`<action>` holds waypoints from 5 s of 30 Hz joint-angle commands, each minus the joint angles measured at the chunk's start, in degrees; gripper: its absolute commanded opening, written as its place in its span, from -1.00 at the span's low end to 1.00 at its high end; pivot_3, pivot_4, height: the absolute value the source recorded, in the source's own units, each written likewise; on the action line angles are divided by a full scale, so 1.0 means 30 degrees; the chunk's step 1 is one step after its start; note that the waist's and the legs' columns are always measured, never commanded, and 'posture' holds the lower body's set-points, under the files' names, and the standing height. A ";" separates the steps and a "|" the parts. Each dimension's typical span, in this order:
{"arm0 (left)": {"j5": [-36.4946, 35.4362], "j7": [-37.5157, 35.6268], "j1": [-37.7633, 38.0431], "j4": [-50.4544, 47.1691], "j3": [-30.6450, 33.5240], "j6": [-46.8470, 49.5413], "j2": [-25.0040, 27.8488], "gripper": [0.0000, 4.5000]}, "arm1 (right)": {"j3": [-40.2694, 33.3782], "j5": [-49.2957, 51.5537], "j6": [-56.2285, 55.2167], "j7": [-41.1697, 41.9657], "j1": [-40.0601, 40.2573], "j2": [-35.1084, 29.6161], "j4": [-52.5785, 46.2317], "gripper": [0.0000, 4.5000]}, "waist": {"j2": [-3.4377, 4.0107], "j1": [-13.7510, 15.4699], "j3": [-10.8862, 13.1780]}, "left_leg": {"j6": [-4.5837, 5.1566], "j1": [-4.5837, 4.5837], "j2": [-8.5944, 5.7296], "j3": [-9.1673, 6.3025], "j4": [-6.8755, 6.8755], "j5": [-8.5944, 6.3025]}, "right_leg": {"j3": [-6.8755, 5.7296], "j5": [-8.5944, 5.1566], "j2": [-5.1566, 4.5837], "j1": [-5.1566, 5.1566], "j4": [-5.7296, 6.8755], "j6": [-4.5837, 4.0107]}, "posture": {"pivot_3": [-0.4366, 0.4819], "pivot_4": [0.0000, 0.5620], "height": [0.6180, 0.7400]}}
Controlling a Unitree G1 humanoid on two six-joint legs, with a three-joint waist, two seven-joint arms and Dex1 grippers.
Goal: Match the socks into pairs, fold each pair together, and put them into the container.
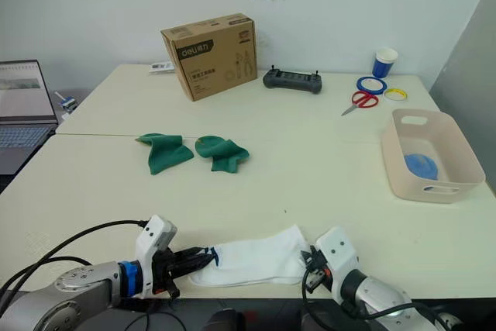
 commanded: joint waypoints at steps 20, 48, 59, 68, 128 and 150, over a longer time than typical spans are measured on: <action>-0.1134 0.0111 -0.8315 0.4923 -0.0805 0.1999 -0.0176 -0.98 | -0.2150 0.0553 0.1511 -0.0758 -0.3768 0.1613 0.0281 -1.00 | -0.0099 0.0006 0.0160 | -0.0002 -0.0065 -0.0027 -0.0018 -0.0028 0.0006 | -0.0034 0.0062 0.0127 0.0006 0.0057 0.0104 | -0.05 -0.47 0.72; 0.0593 -0.3370 -0.9875 0.5282 0.0388 -0.2456 0.0012 0.04 | -0.2970 -0.0368 -0.1732 0.0240 -0.3809 0.0907 -0.0263 0.90 | -0.0105 -0.0023 0.0163 | -0.0001 -0.0077 -0.0020 -0.0039 -0.0032 0.0009 | -0.0050 0.0063 0.0145 -0.0001 0.0085 0.0104 | -0.05 -0.47 0.72; 0.5944 -0.6180 -1.0401 0.6052 -0.6879 -0.6646 0.0259 -1.00 | 0.0545 -0.1371 0.0417 0.0662 -0.6451 0.1206 0.2650 -0.75 | -0.0093 -0.0012 0.0166 | 0.0000 -0.0083 -0.0023 -0.0031 -0.0033 0.0011 | -0.0040 0.0062 0.0150 -0.0009 0.0084 0.0100 | -0.05 -0.47 0.72; 0.8786 -0.6413 -1.0624 1.0176 -0.7364 -0.8333 0.0809 -1.00 | 0.2222 -0.1891 0.1805 0.1006 -0.6929 0.0795 0.3104 -0.99 | -0.0092 -0.0028 0.0161 | 0.0002 -0.0071 -0.0017 -0.0040 -0.0030 0.0012 | -0.0046 0.0063 0.0155 0.0005 0.0091 0.0101 | -0.05 -0.47 0.72; 1.0993 -0.8385 -1.2705 1.2889 -0.8511 -1.0310 -0.1829 -1.00 | -0.2728 -0.0891 -0.1375 -0.0461 -0.3649 0.4165 0.3181 0.51 | -0.0040 -0.0063 0.0052 | 0.0006 -0.0023 -0.0004 -0.0027 -0.0030 0.0013 | -0.0024 0.0067 0.0182 0.0045 0.0110 0.0108 | -0.05 -0.47 0.72; 0.9806 -0.7890 -1.2551 1.0517 -0.7091 -0.8442 -0.2101 -1.00 | -0.2268 -0.0895 0.0028 -0.0665 -0.4181 0.3768 0.3578 -0.99 | -0.0029 -0.0068 0.0005 | 0.0007 0.0008 -0.0003 -0.0041 -0.0028 0.0013 | -0.0038 0.0064 0.0179 0.0094 0.0104 0.0104 | -0.05 -0.47 0.72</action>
